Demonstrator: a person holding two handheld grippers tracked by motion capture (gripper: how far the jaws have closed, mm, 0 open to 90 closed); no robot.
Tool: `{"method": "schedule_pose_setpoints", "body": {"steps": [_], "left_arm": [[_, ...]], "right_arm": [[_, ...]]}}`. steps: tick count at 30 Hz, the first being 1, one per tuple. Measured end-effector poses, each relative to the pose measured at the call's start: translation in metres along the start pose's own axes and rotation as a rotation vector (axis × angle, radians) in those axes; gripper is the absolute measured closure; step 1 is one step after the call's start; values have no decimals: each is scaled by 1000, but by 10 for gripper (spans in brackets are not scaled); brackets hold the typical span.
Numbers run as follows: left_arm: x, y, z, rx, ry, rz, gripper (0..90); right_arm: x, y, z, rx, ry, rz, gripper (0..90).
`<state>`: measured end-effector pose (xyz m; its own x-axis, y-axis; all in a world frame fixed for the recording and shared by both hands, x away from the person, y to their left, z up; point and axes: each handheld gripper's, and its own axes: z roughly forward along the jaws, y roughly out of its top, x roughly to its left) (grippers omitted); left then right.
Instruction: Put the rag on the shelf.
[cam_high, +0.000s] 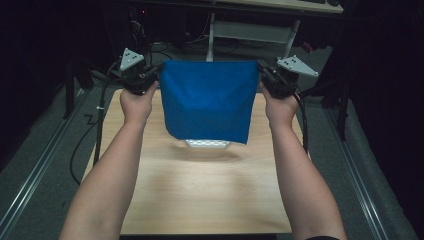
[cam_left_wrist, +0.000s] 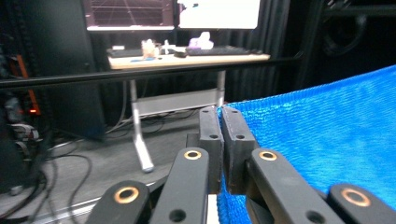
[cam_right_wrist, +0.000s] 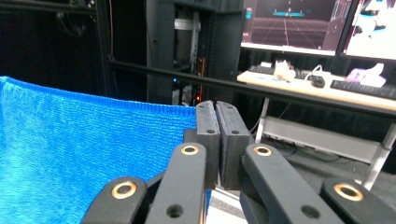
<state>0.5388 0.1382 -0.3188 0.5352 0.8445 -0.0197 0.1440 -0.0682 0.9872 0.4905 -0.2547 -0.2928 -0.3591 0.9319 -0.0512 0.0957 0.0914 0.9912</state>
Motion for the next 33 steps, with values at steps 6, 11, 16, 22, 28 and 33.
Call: {"method": "schedule_pose_setpoints", "body": {"steps": [6, 11, 16, 22, 28, 33], "left_arm": [[5, -23, 27, 94, -3, -19, 881], [8, -52, 42, 163, -10, -66, 881], [6, -77, 46, 222, -33, -73, 881], [4, -99, 43, 262, -53, -93, 881], [-5, -117, 40, 316, -80, -74, 882], [-11, -136, 37, 347, -97, -96, 882]], "right_arm": [[-12, -17, 22, 93, -15, -8, 894], [-16, -39, 36, 152, -13, 7, 894], [-19, -65, 44, 215, -13, 26, 894], [-16, -93, 45, 264, -1, 34, 894], [-10, -114, 40, 289, 10, 29, 893], [-7, -130, 32, 309, 19, 41, 893]]}}
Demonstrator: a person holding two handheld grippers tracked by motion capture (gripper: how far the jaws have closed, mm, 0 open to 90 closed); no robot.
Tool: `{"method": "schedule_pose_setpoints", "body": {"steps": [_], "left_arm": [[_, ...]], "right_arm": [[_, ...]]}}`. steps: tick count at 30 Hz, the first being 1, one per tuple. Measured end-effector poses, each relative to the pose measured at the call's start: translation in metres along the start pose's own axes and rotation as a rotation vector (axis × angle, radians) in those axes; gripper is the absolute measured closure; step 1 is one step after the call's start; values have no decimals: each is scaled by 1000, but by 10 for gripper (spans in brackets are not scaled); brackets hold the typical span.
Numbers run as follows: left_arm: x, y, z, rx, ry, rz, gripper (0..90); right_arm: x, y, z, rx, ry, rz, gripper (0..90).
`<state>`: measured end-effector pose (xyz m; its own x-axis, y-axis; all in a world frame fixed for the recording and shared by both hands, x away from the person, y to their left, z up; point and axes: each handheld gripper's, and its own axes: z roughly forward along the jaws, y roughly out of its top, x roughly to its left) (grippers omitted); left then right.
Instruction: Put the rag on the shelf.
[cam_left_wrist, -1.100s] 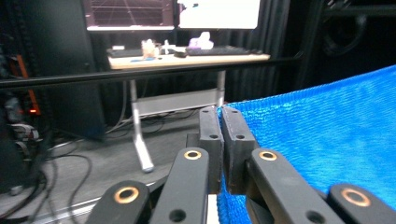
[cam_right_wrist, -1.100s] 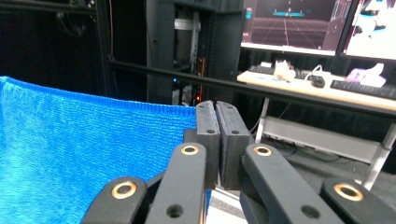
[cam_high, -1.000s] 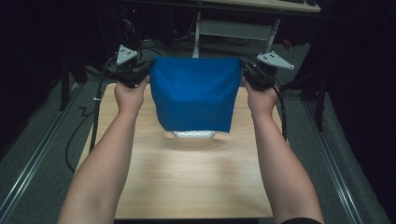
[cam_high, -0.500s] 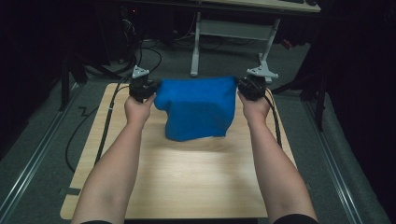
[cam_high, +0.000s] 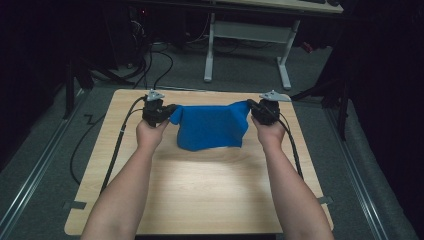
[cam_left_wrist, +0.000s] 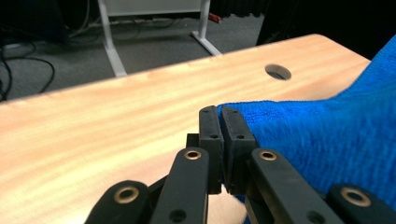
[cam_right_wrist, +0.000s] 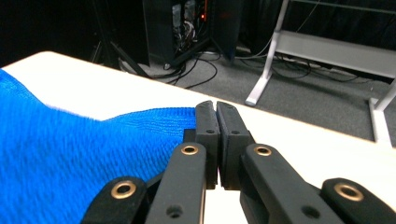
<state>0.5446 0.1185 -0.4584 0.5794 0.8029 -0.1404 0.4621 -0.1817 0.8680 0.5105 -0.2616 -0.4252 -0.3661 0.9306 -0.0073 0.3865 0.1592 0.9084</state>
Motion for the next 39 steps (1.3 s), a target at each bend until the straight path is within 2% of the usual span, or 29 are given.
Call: {"method": "schedule_pose_setpoints", "body": {"steps": [7, 12, 17, 23, 33, 39], "left_arm": [[-7, -24, 8, 29, -43, -29, 882], [-14, -28, 12, 59, -55, -11, 882], [-15, -32, 16, 78, -60, -14, 881], [-12, -47, 19, 92, -67, -61, 882], [-8, -60, 21, 125, -75, -75, 880], [-11, -63, 16, 113, -82, -70, 875]], "right_arm": [[7, -31, 3, 69, 13, -4, 893], [13, -44, 7, 89, 29, -13, 893], [19, -48, 10, 99, 43, -16, 892], [26, -54, 16, 122, 56, -19, 892], [31, -64, 24, 152, 70, -16, 891], [32, -66, 29, 148, 82, 2, 889]]}}
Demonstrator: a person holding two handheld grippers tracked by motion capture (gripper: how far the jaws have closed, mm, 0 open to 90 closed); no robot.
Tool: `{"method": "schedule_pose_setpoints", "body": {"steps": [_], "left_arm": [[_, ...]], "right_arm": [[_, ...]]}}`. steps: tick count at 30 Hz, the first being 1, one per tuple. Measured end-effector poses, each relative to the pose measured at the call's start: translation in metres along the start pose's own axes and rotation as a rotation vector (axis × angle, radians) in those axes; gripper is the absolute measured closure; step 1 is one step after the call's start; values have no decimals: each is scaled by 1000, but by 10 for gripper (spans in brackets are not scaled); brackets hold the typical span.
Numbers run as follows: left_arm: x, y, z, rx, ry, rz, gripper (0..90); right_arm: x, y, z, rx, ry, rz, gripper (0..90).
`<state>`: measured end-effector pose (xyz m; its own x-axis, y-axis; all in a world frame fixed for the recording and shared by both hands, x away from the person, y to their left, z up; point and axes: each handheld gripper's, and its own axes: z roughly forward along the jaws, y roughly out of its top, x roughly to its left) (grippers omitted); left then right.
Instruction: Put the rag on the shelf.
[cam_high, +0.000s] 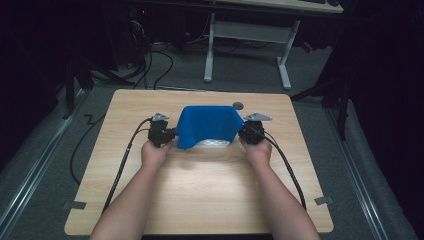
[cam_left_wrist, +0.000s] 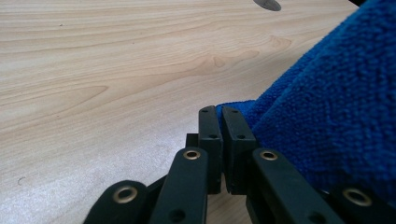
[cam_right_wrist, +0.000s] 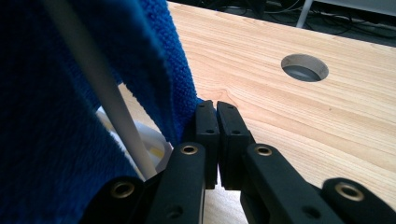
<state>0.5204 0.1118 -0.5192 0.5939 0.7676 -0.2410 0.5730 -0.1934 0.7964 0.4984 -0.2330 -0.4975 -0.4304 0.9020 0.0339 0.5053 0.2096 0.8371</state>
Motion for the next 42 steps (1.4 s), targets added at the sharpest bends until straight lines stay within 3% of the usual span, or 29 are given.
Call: {"method": "schedule_pose_setpoints", "body": {"steps": [8, 15, 25, 33, 37, 42], "left_arm": [[0, -4, -5, -4, 1, -7, 850], [2, -2, -13, -5, 49, -11, 664], [4, 6, -35, -35, 133, 18, 543], [5, 8, -56, -64, 150, 20, 528], [6, 4, -65, -75, 153, 18, 527], [7, -2, -74, -79, 155, 11, 527]], "right_arm": [[-3, -1, 8, -4, 16, 39, 886], [-5, 1, 1, 5, -1, 28, 732], [-12, 16, -26, -38, -42, 38, 589], [-16, 22, -48, -51, -64, 27, 562], [-17, 22, -60, -88, -63, 36, 561], [-18, 19, -72, -77, -73, 25, 552]]}}
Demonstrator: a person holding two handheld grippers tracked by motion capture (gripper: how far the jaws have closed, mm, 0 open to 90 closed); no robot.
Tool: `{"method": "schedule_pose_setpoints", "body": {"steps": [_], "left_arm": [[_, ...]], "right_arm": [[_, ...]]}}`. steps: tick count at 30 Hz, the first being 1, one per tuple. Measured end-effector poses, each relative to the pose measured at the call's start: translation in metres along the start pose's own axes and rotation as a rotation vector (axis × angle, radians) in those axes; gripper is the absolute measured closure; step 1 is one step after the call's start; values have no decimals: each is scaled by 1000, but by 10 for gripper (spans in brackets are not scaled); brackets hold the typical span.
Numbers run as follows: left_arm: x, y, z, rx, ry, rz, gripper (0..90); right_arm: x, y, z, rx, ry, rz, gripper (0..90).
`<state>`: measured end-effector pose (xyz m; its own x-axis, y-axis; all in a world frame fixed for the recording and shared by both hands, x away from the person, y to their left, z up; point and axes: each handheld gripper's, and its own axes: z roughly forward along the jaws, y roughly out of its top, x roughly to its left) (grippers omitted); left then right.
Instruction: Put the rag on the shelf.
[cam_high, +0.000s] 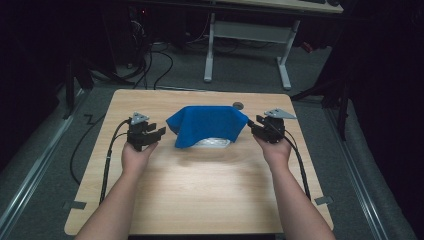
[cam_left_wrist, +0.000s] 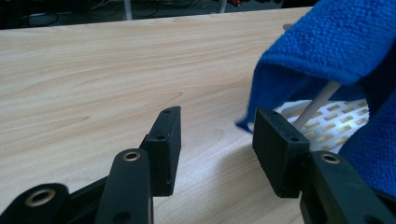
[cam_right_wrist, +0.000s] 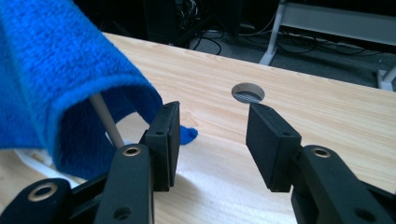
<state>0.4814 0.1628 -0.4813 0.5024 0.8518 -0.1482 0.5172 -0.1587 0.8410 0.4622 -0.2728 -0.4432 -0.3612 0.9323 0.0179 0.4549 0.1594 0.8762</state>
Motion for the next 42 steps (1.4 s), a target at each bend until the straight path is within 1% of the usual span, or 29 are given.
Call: {"method": "schedule_pose_setpoints", "body": {"steps": [1, 3, 4, 6, 8, 9, 11, 13, 14, 15, 16, 17, 20, 21, 23, 24, 26, 27, 28, 30, 33, 34, 36, 39, 42], "left_arm": [[0, -1, -2, -1, 0, 2, 527], [-1, -3, -5, -3, -2, 5, 526], [-2, -5, -7, -6, -4, 4, 525], [-3, -8, -10, 5, -5, 9, 525], [-5, -12, -13, 5, -6, 15, 520], [-6, -15, -14, 2, -7, 15, 520], [-6, -19, -17, 5, -12, 16, 520], [-7, -23, -20, 6, -13, 19, 519], [-7, -25, -22, 3, -17, 15, 518], [-7, -27, -24, -1, -22, 10, 518], [-8, -29, -26, -6, -28, 7, 517], [-8, -31, -29, -8, -29, 10, 517], [-12, -37, -38, -11, -45, 20, 511], [-13, -39, -40, -12, -47, 24, 508], [-16, -45, -47, -18, -65, 20, 505], [-18, -49, -50, -20, -70, 19, 504], [-22, -56, -57, -18, -86, 24, 499], [-25, -60, -60, -15, -90, 31, 496], [-28, -64, -64, -17, -96, 34, 492], [-33, -73, -71, -9, -113, 41, 486], [-42, -86, -82, 0, -132, 45, 479], [-45, -90, -84, 10, -137, 52, 476], [-52, -99, -90, 22, -140, 68, 466], [-60, -110, -97, 32, -155, 64, 454], [-70, -125, -104, 46, -142, 92, 447]], "right_arm": [[0, 0, -1, -3, 0, -7, 552], [1, -3, -7, -25, -5, -20, 552], [1, -4, -9, -24, -5, -18, 549], [2, -7, -12, -6, -5, -17, 540], [3, -9, -16, 7, -10, -32, 533], [4, -10, -18, 6, -5, -40, 533], [5, -14, -23, -14, -1, -41, 531], [7, -16, -27, 2, -4, -47, 524], [7, -17, -30, -6, 1, -55, 524], [7, -20, -34, -25, 1, -47, 523], [7, -21, -35, -26, 1, -46, 517], [7, -22, -38, -16, 2, -44, 503], [11, -25, -45, -4, 4, -62, 478], [13, -27, -48, -8, 9, -76, 474], [16, -31, -55, -38, 15, -82, 471], [17, -34, -58, -39, 16, -87, 464], [21, -40, -62, -36, 15, -98, 447], [24, -43, -66, -13, 16, -107, 431], [26, -46, -69, -17, 20, -122, 430], [32, -56, -76, -32, 26, -121, 422], [39, -70, -84, -15, 39, -120, 409], [42, -76, -87, -11, 41, -122, 408], [46, -86, -93, -12, 53, -105, 403], [54, -102, -101, -3, 54, -104, 399], [60, -115, -107, 16, 55, -101, 385]]}}
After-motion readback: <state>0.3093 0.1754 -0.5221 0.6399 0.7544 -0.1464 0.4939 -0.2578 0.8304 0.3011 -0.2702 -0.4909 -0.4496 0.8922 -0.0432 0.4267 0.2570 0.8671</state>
